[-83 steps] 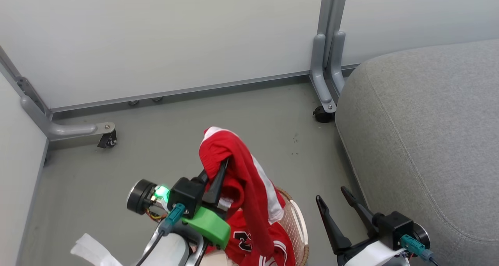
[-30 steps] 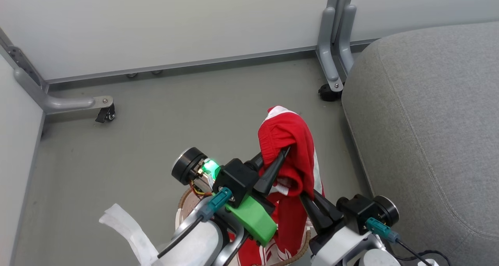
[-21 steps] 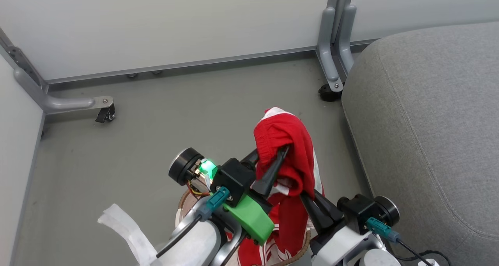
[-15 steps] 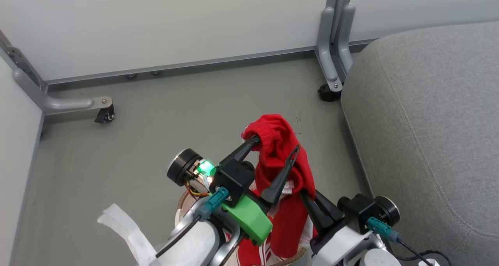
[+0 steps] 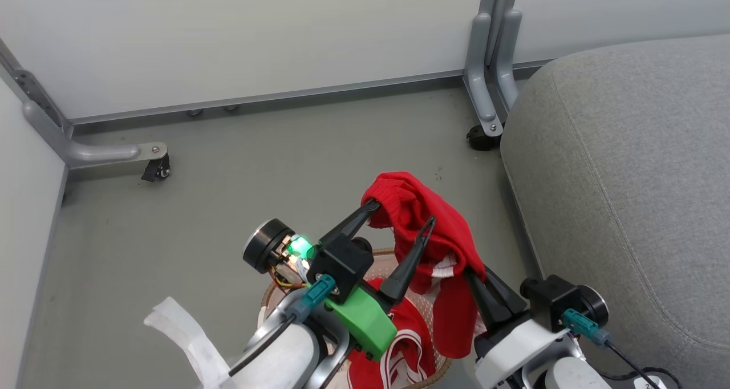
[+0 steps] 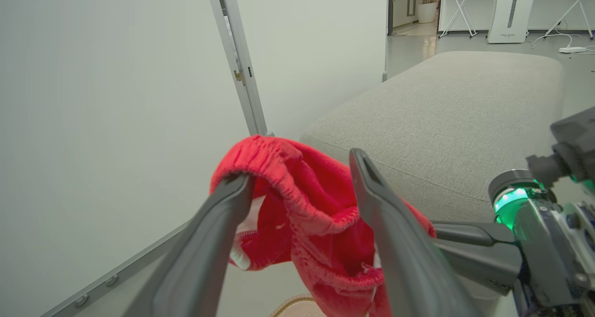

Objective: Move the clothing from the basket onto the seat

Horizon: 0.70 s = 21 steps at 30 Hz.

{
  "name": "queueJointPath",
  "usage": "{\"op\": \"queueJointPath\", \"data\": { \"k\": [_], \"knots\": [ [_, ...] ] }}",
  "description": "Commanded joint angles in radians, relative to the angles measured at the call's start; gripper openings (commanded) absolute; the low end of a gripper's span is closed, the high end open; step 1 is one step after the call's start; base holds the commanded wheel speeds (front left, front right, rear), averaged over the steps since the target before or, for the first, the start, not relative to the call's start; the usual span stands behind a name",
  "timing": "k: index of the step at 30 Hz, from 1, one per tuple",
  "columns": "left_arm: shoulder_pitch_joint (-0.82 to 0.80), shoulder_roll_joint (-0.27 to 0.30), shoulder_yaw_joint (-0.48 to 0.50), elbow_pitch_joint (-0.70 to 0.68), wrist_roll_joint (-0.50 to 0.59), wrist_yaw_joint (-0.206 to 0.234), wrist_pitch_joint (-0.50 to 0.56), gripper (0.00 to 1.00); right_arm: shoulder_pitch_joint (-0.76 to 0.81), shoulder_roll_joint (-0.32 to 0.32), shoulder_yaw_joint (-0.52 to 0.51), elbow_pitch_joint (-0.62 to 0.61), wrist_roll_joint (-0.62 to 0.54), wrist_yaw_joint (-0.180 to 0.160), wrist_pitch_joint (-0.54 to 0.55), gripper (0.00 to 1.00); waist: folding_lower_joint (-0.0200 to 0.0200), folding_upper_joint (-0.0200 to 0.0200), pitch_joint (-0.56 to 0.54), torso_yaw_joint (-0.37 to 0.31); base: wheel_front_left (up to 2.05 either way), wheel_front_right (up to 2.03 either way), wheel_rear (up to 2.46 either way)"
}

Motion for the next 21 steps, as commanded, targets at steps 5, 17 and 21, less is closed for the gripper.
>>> {"op": "queueJointPath", "data": {
  "k": [5, 17, 21],
  "knots": [
    [0.002, 0.013, -0.004, 0.002, 0.004, 0.013, -0.006, 1.00, 0.023, -0.004, -0.056, -0.014, 0.002, -0.001, -0.005, 0.00, 0.0000, 0.0000, -0.005, -0.005, 0.00, 0.00, 0.00],
    [0.041, 0.066, -0.006, -0.012, -0.005, 0.012, -0.016, 1.00, 0.018, -0.004, -0.147, -0.113, -0.041, -0.001, -0.005, 0.00, 0.0000, 0.0000, 0.038, -0.107, 0.00, 0.00, 0.00],
    [0.041, 0.084, -0.008, -0.012, -0.010, -0.004, -0.022, 1.00, 0.006, -0.004, -0.162, -0.153, -0.041, -0.001, -0.005, 0.00, 0.0000, 0.0000, 0.071, -0.159, 0.00, 0.00, 0.00]
  ]
}}
